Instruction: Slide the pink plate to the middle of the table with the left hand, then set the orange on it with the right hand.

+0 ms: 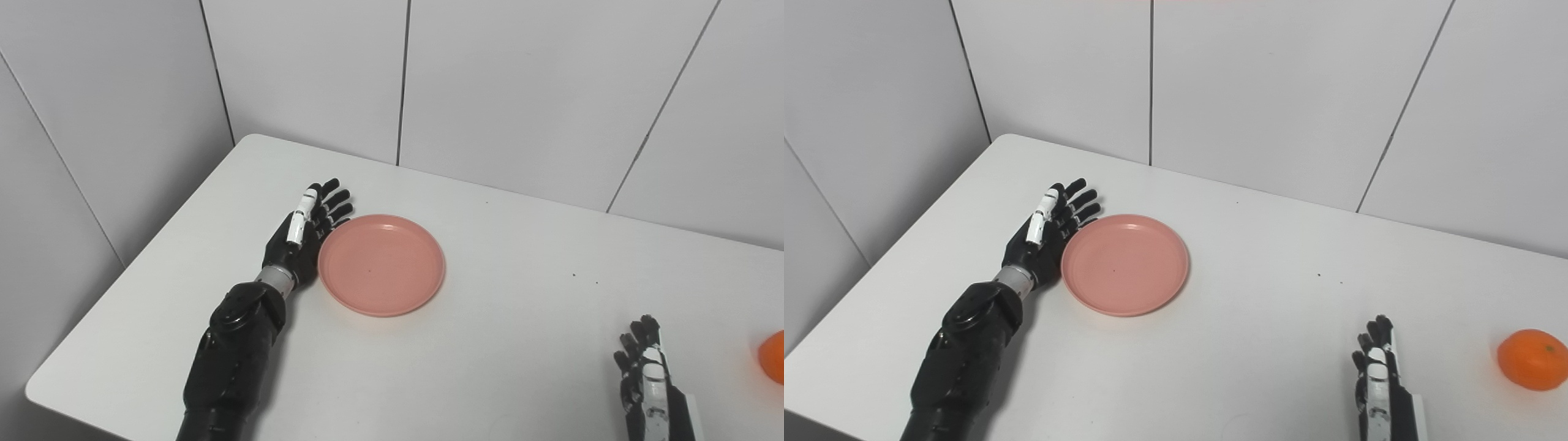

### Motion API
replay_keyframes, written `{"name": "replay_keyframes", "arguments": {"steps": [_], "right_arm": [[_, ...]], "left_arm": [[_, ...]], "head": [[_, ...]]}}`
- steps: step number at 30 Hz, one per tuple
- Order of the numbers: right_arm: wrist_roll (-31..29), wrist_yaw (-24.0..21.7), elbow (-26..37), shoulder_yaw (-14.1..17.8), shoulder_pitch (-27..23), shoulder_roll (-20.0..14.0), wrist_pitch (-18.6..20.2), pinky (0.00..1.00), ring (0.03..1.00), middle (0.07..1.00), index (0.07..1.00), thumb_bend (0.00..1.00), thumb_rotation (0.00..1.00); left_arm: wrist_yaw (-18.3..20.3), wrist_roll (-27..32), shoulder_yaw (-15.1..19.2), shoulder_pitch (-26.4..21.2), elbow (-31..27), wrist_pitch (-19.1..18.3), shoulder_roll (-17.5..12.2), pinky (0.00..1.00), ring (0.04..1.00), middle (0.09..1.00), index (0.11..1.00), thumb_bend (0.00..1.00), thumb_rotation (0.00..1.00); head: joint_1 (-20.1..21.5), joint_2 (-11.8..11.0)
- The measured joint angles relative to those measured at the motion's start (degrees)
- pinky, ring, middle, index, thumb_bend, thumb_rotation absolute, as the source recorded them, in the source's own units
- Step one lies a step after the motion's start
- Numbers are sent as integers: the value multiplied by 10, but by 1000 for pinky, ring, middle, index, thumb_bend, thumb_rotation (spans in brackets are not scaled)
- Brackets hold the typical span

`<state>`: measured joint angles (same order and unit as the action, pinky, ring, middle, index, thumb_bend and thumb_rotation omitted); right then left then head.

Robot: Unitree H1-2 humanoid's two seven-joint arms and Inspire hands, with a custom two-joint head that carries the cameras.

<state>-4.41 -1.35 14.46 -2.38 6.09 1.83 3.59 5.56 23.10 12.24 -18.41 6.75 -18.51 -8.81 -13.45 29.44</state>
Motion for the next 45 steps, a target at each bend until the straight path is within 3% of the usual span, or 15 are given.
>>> {"name": "replay_keyframes", "arguments": {"steps": [18, 26, 45], "right_arm": [[19, 6, 3, -7, 0, 6, 2, 1000, 1000, 1000, 1000, 198, 1000], [13, 6, 3, -7, 1, 10, 2, 1000, 1000, 1000, 1000, 218, 1000], [21, 15, 3, -8, 0, 22, 2, 1000, 1000, 1000, 1000, 218, 1000]], "left_arm": [[13, -18, -44, 0, -1, 0, 20, 914, 926, 929, 912, 343, 1000], [9, -28, -66, 12, -23, -2, 62, 912, 918, 922, 909, 359, 1000], [7, -56, -103, 36, -59, -12, 90, 917, 923, 928, 919, 368, 1000]], "head": [[32, 11], [36, 15], [69, 28]]}}
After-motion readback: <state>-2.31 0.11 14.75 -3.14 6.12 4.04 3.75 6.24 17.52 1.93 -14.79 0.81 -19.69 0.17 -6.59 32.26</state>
